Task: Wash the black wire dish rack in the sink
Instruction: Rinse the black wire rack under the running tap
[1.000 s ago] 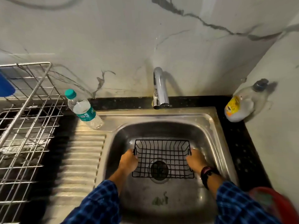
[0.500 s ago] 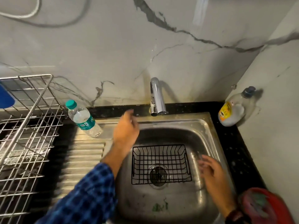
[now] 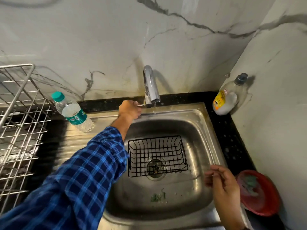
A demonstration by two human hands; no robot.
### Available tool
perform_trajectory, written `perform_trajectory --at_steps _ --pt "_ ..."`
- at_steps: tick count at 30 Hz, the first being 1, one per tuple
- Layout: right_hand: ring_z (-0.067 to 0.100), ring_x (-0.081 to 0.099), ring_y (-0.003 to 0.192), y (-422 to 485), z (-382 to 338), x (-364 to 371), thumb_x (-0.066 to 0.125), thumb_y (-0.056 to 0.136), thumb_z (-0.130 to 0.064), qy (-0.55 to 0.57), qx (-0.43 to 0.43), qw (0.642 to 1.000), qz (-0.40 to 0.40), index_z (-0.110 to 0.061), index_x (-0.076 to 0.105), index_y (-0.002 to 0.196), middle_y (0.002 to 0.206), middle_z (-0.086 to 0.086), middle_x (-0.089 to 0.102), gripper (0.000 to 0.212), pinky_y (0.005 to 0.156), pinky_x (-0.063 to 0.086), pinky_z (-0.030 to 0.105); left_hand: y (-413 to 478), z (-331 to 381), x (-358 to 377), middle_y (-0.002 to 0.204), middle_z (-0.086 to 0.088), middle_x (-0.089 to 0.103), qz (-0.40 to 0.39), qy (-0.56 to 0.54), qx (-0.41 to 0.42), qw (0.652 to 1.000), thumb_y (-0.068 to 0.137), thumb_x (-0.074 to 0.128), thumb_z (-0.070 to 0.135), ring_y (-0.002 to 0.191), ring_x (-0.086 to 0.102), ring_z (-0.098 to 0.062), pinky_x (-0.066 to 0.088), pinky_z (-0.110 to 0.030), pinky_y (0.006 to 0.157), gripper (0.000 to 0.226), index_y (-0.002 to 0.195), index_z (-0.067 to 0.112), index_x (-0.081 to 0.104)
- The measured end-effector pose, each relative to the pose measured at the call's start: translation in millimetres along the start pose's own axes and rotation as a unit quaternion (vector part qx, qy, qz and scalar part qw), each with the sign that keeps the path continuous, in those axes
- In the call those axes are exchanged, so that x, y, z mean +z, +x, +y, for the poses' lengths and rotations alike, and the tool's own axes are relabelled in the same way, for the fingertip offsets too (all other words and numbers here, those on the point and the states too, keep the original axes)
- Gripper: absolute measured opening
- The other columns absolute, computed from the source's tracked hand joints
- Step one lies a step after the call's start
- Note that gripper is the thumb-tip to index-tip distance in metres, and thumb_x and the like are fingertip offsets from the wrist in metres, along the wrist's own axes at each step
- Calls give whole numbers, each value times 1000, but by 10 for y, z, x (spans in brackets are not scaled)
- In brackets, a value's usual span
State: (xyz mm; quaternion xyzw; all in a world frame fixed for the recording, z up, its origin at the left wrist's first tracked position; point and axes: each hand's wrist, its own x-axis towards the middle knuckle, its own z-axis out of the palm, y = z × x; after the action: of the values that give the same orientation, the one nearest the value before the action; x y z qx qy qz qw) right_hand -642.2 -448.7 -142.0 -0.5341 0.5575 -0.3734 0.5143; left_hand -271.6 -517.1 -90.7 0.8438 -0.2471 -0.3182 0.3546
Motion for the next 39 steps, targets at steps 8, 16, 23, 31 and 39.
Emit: perform_trajectory --at_steps 8,16,23,31,39 --pt "16 70 92 17 53 248 49 101 -6 -81 101 988 -88 -30 64 107 101 -6 71 29 84 59 39 -668 -1275 387 127 -16 64 5 -46 -230 972 96 59 34 114 63 -34 53 -45 99 48 135 7 53" --pt "22 52 129 401 212 684 52 102 -33 -236 189 941 -153 -24 41 147 148 4 48 47 107 46 46 -840 -1832 675 104 -18 70 -83 -177 -378 905 102 48 4 93 71 -32 59 -53 89 16 112 1 61" --pt "26 59 121 781 43 846 54 91 -55 -231 138 960 -71 -26 43 144 138 4 58 61 100 51 52 -695 -1458 533 98 -12 68 -112 -216 -297 923 99 52 -4 70 64 -17 60 -43 63 20 95 16 51" --pt "32 38 143 563 -181 878 61 94 -34 -363 -47 930 30 -18 26 154 156 13 39 71 113 39 54 -730 -1328 436 112 -7 74 -124 -229 -141 955 95 64 12 99 74 -22 53 -35 81 8 101 16 59" --pt "11 69 96 964 -533 1654 51 97 -11 -299 -81 903 -298 -20 68 114 106 -2 74 26 81 56 25 -675 -940 662 81 -7 71 -129 -342 -105 925 96 52 -1 50 64 -14 56 -27 53 16 95 11 62"
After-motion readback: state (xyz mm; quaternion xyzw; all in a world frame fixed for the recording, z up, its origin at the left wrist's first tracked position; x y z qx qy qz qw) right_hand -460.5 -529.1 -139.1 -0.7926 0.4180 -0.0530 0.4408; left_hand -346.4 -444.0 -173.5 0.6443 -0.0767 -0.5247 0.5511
